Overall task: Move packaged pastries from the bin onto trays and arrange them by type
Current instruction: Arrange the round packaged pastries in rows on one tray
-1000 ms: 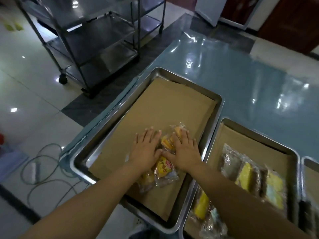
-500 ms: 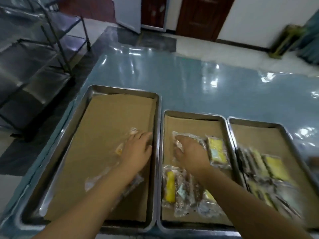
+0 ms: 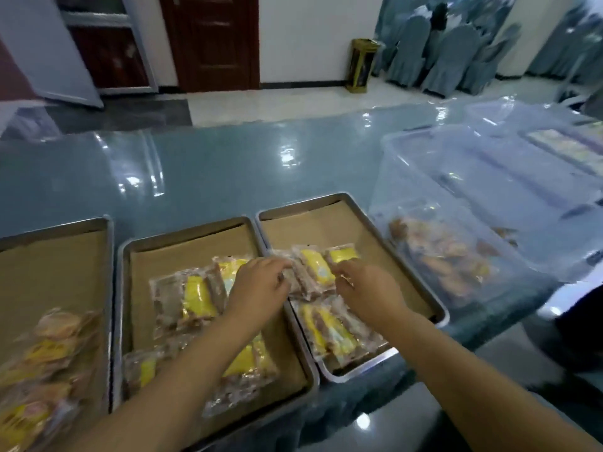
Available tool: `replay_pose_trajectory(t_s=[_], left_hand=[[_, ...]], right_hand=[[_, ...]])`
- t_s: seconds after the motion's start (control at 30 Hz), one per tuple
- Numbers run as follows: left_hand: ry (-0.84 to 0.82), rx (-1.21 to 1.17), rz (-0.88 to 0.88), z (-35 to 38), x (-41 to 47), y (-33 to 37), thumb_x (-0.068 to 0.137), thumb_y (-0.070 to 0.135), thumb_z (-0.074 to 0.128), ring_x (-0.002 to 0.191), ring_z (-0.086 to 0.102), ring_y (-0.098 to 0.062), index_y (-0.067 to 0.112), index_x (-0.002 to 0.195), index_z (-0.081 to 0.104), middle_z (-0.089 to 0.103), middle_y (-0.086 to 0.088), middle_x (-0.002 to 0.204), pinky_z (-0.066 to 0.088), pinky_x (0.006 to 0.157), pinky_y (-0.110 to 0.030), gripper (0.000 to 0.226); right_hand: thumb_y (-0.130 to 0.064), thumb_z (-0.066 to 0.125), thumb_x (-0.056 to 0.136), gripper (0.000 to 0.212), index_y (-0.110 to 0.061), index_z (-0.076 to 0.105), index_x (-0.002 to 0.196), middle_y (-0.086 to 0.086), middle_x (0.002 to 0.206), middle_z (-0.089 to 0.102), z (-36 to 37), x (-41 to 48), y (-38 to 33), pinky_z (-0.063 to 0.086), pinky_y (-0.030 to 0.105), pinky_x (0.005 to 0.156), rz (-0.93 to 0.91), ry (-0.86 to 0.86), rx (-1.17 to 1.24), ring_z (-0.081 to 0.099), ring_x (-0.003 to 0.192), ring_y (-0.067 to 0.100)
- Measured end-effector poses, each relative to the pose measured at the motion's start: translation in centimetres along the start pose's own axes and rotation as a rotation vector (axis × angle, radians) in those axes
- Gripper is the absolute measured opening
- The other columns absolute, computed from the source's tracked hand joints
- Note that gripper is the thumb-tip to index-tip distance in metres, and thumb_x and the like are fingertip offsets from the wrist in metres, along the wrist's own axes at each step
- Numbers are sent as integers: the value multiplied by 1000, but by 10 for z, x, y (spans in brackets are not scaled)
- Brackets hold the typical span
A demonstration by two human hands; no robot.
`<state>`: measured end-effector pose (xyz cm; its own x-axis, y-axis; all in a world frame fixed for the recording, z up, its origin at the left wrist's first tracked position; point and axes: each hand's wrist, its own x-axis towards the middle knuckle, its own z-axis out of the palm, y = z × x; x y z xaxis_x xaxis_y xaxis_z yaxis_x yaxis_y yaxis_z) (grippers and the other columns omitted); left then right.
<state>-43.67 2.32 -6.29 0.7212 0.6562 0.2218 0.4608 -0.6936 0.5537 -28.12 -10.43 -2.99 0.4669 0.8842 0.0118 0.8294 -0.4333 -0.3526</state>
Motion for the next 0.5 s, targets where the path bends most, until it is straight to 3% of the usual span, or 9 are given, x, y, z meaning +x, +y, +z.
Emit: replay_pose_trajectory(t_s=[0.2,0.3,0.5], left_hand=[[32,-111,93,63,54,131,83,13,61,104,55,-23,18,111,66,66,-1,112,33,86,-27,29],[62,-153,124,87,73,185,80,10,63,102,56,-24,17,109,67,67,-2,110,35,89,-29,30],[80,-188,195,120,112,258,78,7,65,101,56,-25,13,105,68,67,-6,107,33,85,-23,28]], right_hand=[[-19,58,87,19,-22,71,101,4,100,68,-86,-16,114,46,33,73,-7,232,4,62,92,27],[-13,59,84,17,-19,72,93,1,97,70,-121,-21,159,50,36,75,-21,337,15,63,94,25],[-11,56,87,20,-19,71,98,-2,101,69,-163,-20,235,49,36,77,25,369,11,61,94,22]])
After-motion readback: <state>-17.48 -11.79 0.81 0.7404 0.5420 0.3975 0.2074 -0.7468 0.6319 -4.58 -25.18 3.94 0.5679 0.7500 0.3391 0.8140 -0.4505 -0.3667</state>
